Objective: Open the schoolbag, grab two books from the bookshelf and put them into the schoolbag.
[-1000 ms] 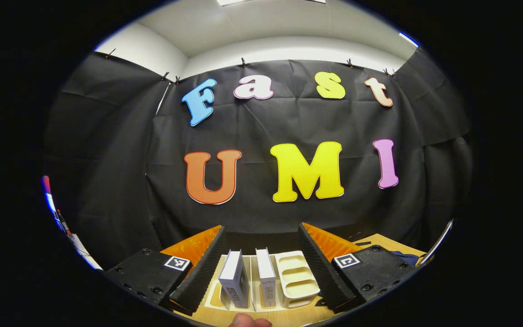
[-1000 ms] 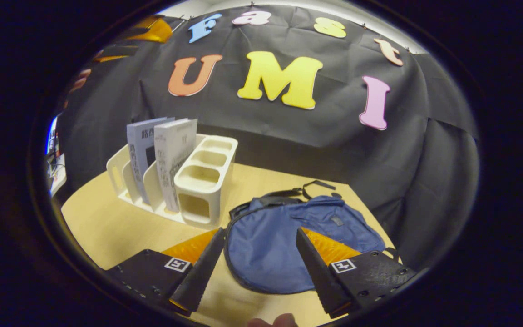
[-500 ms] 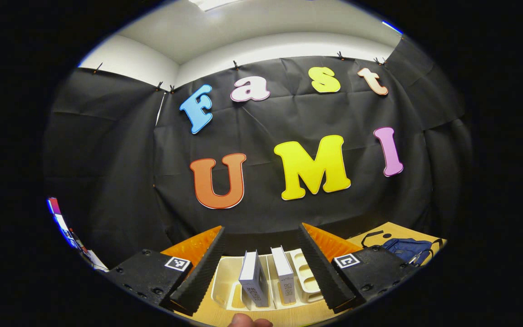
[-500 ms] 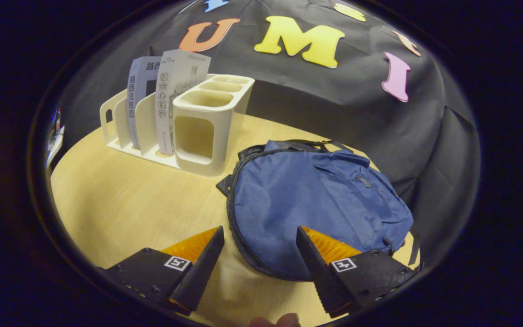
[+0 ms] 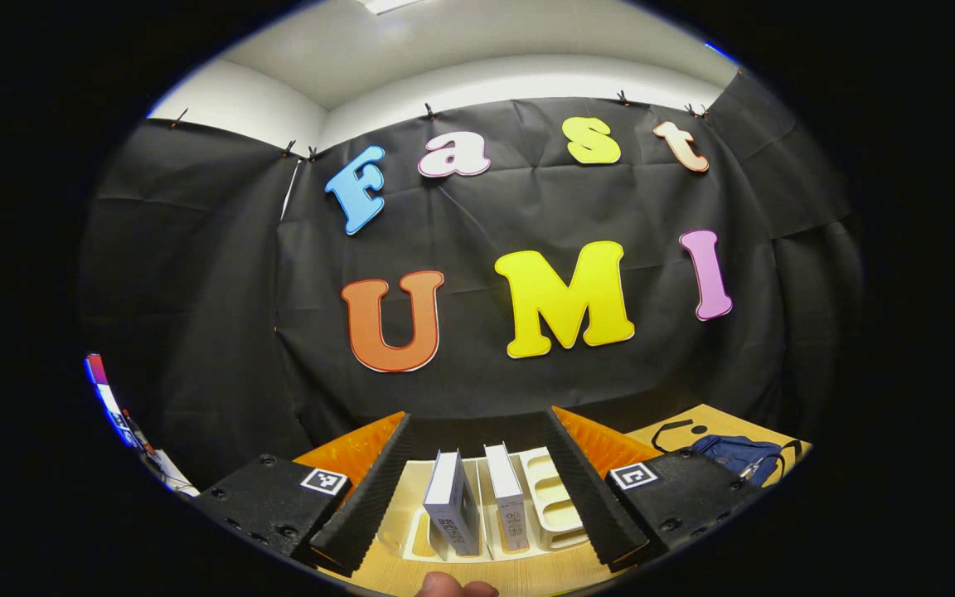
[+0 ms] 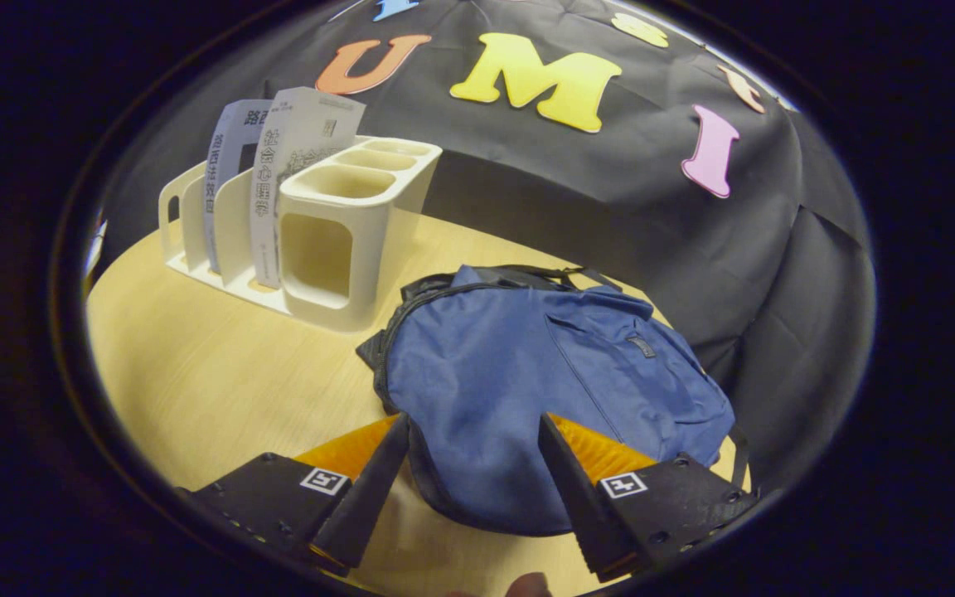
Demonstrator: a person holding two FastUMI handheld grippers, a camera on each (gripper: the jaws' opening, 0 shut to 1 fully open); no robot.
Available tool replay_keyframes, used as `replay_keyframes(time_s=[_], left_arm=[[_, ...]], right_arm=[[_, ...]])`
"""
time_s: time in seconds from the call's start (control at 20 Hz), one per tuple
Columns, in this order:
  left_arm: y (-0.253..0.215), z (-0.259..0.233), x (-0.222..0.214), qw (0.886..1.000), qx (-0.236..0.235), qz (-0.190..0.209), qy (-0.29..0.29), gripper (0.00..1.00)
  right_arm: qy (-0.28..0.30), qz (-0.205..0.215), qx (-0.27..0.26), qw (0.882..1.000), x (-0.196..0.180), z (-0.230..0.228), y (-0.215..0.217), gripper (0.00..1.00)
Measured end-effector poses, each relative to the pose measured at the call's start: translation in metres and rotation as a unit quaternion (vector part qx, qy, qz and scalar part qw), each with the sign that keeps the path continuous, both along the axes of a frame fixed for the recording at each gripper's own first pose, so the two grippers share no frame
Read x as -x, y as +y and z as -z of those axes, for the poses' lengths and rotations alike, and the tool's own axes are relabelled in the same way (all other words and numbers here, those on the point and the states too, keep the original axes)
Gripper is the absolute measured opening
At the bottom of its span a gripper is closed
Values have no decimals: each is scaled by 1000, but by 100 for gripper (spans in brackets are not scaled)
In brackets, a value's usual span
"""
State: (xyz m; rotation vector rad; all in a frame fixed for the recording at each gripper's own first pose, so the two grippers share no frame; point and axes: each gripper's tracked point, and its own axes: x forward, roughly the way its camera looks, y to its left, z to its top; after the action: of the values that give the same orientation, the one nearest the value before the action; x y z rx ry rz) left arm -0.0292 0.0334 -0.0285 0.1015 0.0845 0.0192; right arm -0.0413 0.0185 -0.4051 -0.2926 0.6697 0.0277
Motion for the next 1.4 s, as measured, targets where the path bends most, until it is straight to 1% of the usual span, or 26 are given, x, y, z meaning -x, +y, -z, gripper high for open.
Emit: replay_keyframes(time_s=[0.05, 0.1, 0.15, 0.2, 0.25, 0.3, 0.35, 0.45, 0.55, 0.65, 0.75, 0.95, 1.0, 1.05, 1.1, 1.2, 1.25, 1.3, 1.4], left_arm=[[1, 0, 1, 1000, -2, -1, 1, 98], [1, 1, 1, 1000, -5, -2, 2, 98], [1, 1, 0, 1000, -6, -3, 4, 98], [2, -1, 0, 1000, -6, -4, 5, 98], [3, 1, 1, 1000, -6, -6, 6, 99], [4, 2, 0, 1000, -6, -7, 7, 98], [5, 2, 1, 1000, -6, -8, 9, 98], [4, 3, 1, 1000, -4, -8, 12, 98], [5, 4, 2, 1000, -1, -8, 12, 99], [6, 5, 2, 1000, 5, -11, 15, 99], [8, 8, 1, 1000, 9, -14, 18, 99], [12, 11, 1, 1000, 10, -18, 21, 99], [13, 11, 1, 1000, 10, -18, 21, 99], [14, 13, 2, 1000, 9, -20, 22, 99], [15, 12, 2, 999, 9, -21, 22, 99], [19, 13, 2, 999, 8, -24, 22, 99], [21, 11, 2, 999, 7, -26, 22, 99], [23, 11, 3, 999, 6, -29, 20, 99], [27, 10, 2, 999, 4, -33, 19, 99]], right_arm=[[2, 3, 0, 1000, -2, 3, 0, 98], [6, 5, -2, 1000, -3, 7, 0, 93], [11, 7, -2, 1000, -5, 10, 0, 93], [18, 9, -3, 1000, -5, 14, 1, 98], [23, 9, -4, 1000, -7, 17, 3, 98], [27, 8, 2, 1000, -7, 20, 4, 91], [27, 7, 10, 1000, -7, 21, 5, 90], [23, 1, 29, 999, -4, 19, 5, 90], [28, -1, 27, 999, 2, 18, 7, 90], [35, 6, 22, 999, 8, 17, 3, 90], [35, 8, 28, 999, 10, 15, 0, 90], [11, -2, 75, 997, 9, 4, -3, 89], [1, -6, 88, 996, 7, -1, -2, 94], [-10, -13, 101, 995, 5, -6, 0, 86], [-18, -21, 109, 994, 4, -7, 3, 80], [-6, -24, 104, 994, 4, -1, 8, 70], [7, -27, 97, 995, 6, 4, 11, 52], [15, -32, 90, 995, 6, 6, 14, 53], [16, -43, 82, 996, 6, -1, 18, 24]])
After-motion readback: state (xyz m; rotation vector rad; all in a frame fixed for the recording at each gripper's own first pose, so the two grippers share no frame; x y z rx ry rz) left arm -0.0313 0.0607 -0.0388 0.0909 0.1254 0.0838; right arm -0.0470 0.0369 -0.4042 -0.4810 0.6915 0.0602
